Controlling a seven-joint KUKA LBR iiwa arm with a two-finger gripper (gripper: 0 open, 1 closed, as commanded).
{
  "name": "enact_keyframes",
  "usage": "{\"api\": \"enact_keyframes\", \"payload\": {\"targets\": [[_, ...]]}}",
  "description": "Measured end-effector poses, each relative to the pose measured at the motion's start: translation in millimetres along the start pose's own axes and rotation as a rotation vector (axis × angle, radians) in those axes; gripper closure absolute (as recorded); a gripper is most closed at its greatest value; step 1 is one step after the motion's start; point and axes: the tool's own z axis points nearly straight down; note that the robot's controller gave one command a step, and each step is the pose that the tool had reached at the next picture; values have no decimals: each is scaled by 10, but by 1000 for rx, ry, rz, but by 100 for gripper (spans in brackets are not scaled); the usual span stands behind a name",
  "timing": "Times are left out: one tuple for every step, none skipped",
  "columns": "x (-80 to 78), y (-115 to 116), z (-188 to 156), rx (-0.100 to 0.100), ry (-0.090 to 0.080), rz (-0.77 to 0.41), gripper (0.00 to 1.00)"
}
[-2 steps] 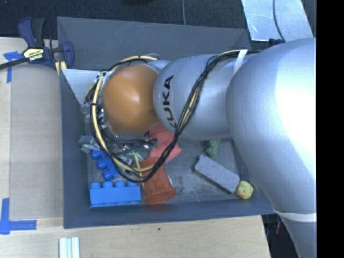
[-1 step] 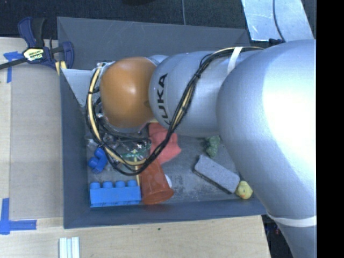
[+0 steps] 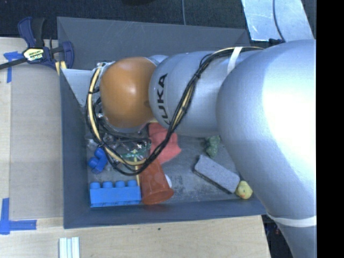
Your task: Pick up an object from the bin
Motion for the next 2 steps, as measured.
{"api": "enact_keyframes", "payload": {"targets": [[18, 6, -115, -2, 5, 1, 100], [-8, 0, -366, 1, -3, 1, 100]]}}
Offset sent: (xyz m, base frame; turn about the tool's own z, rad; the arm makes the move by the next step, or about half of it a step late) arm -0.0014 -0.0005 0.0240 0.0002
